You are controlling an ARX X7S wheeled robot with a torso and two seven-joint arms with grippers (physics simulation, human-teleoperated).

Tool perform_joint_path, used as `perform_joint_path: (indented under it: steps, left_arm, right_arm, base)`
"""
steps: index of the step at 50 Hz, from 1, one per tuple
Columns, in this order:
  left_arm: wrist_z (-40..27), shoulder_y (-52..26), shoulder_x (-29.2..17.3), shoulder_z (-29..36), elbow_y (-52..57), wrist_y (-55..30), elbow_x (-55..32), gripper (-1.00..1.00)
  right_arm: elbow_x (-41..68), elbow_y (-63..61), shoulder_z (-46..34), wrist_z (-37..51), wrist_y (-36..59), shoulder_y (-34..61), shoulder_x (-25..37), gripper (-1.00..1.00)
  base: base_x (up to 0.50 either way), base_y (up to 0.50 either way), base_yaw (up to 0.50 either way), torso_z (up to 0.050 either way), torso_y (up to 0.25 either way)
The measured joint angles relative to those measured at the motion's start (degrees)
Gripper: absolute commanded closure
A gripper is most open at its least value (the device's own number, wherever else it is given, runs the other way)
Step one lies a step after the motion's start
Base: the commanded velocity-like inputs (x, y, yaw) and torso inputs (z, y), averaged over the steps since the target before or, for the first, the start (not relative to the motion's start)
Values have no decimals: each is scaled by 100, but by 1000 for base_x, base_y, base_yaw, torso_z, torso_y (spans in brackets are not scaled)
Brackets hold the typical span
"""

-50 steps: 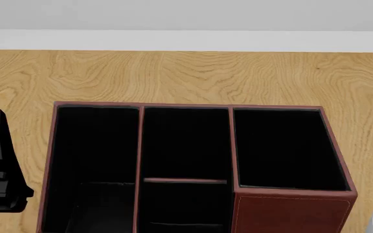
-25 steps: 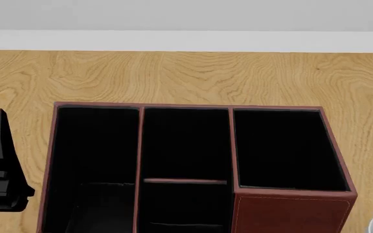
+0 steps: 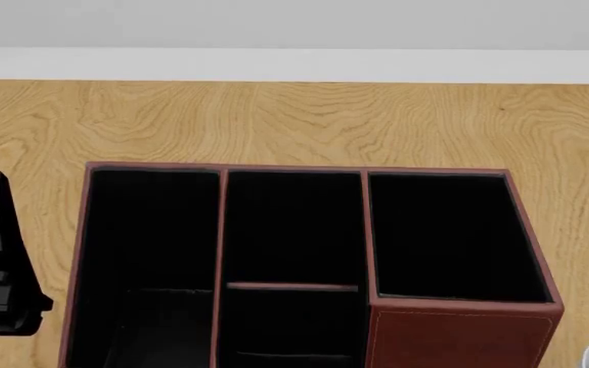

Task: Pick up the white mug and place it to the right of the caddy.

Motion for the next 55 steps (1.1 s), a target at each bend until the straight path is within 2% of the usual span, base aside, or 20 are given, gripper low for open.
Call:
perform_joint_path:
  steps: [38,55]
  left_arm:
    - [-29,37,-68,-57,25,117,-101,-100]
    - [-62,60,-123,-110,82,143,-176,-100]
  right_arm:
    - [797,-1622,1013,862,-7,-1024,533,-100]
    - [1223,-2505,1931,1261,-114,-1991,799,-100]
  base:
    - [0,0,0,0,0]
    - [0,0,0,0,0]
